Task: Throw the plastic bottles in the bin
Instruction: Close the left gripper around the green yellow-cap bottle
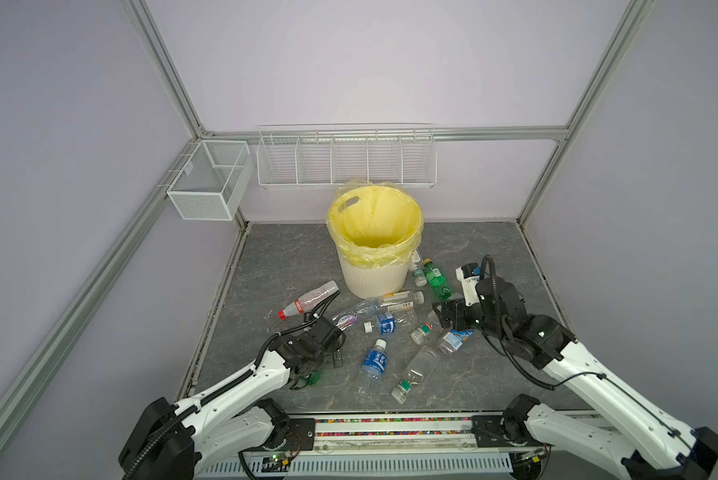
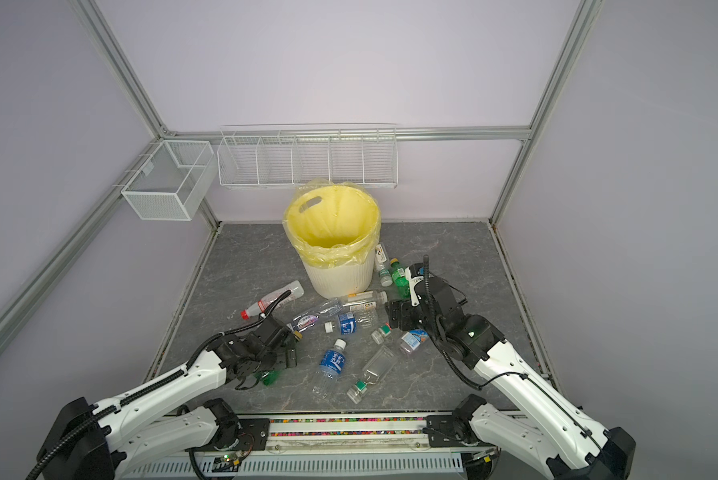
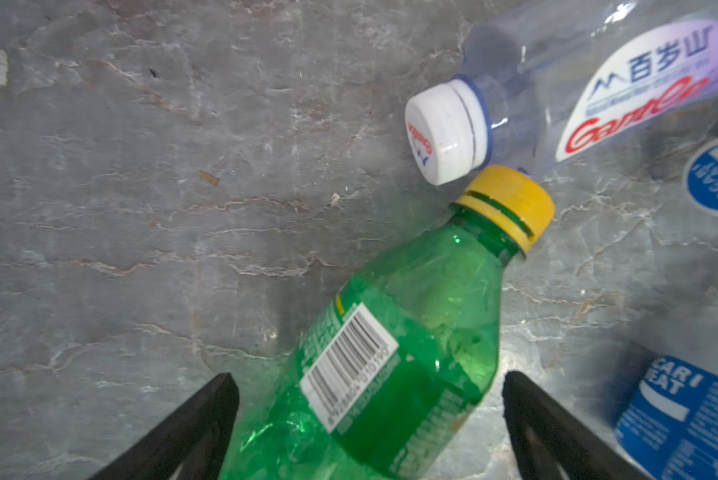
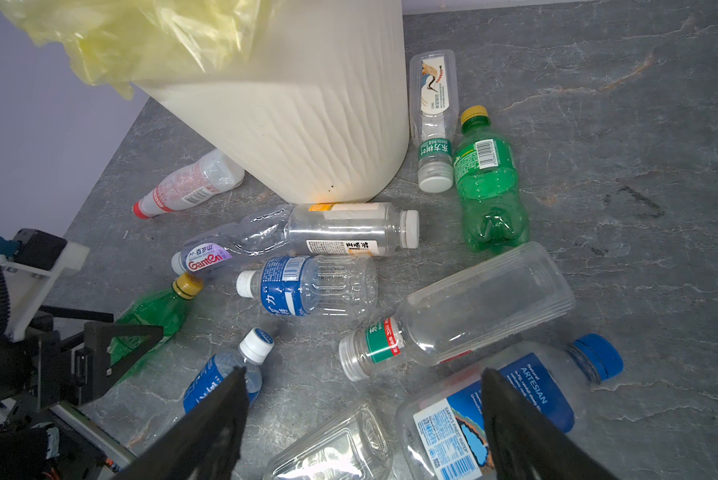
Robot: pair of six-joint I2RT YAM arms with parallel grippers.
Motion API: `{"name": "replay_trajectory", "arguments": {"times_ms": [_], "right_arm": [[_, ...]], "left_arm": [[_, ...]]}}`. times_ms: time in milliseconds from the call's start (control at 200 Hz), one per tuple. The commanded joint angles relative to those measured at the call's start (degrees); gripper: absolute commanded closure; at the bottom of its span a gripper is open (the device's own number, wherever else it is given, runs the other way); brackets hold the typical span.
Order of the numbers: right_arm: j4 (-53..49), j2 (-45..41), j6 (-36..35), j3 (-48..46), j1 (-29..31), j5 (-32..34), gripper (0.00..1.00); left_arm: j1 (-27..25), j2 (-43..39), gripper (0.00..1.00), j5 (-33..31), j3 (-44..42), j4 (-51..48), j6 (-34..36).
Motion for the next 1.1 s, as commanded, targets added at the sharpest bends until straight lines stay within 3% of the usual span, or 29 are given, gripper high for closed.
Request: {"name": "replay_trajectory", "arguments": {"times_ms": [0, 140, 360, 650, 775, 1095], "right_arm": [[1.12, 0.73, 0.69, -0.94, -0.34, -0.11, 0.12], [0.89, 1.13, 0.93, -0.91, -0.42, -0.23, 0.12], [0.85, 1.53, 1.31, -0.92, -0.65, 0.09, 0.12], [0.79, 1.57, 1.19, -0.97, -0.82, 0.44, 0.12], [1.04, 2.09, 1.55, -0.92, -0.89, 0.14, 0.12], [1.58, 1.92, 2.46, -3.68, -0.91, 0.12, 0.12]], "left_arm": [[-0.42, 0.66, 0.0, 0.56, -1.63, 1.2, -1.15], [-0.42, 1.66, 0.02, 0.73, -2.0, 1.99, 0.0], [-0.38, 1.33, 0.21, 3.53, -3.32, 5.52, 1.5], [-0.51, 2.22, 0.32, 5.33, -4.39, 8.34, 2.48], [-0.61, 3.08, 0.49, 6.92, -4.47, 9.76, 3.34], [-2.69, -3.92, 0.55, 11.19, -5.28, 11.42, 4.59]]}}
